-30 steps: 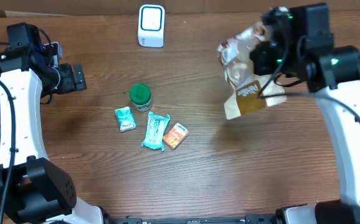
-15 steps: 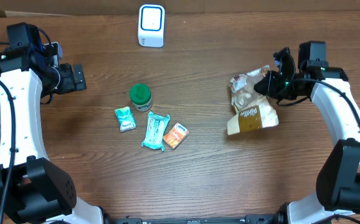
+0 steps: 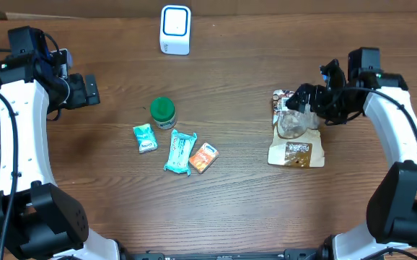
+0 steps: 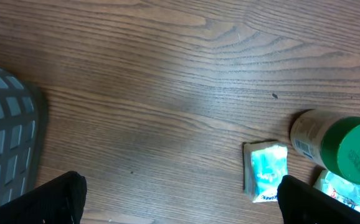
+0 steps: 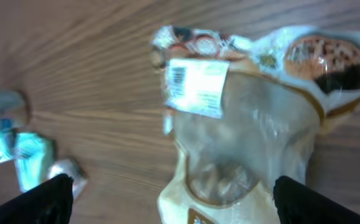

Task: Scan the item barcode
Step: 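Carry the bread bag right and set it down on the table, then move the right gripper left to the orange tissue pack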

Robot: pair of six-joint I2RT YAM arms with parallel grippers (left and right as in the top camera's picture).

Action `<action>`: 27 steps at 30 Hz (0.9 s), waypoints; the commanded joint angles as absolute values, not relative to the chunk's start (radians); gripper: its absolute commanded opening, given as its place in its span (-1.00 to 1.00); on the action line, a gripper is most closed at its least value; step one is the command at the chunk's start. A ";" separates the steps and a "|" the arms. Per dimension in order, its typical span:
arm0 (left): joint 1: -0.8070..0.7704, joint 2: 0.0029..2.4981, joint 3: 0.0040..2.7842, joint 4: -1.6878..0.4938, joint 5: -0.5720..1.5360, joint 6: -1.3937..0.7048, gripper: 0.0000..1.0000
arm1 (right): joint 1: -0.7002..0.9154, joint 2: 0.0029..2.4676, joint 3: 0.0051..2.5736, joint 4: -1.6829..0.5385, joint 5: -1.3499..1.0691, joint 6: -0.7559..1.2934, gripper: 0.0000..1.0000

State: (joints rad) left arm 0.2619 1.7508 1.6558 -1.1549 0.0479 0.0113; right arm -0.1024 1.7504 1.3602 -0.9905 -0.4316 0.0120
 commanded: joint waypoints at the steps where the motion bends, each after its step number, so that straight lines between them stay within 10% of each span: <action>1: 0.262 1.752 1.672 -1.154 0.048 0.034 0.99 | -0.084 1.739 1.487 -1.046 -0.458 0.061 1.00; 8: 0.262 1.752 1.672 -1.154 0.048 0.034 0.99 | 0.025 1.747 1.483 -1.040 -0.555 0.212 0.99; 15: 0.262 1.752 1.672 -1.154 0.048 0.034 0.99 | 0.241 1.770 1.365 -0.890 -0.487 0.413 0.14; 27: 0.262 1.752 1.672 -1.154 0.048 0.034 1.00 | 0.527 1.809 1.278 -0.834 -0.407 0.555 0.07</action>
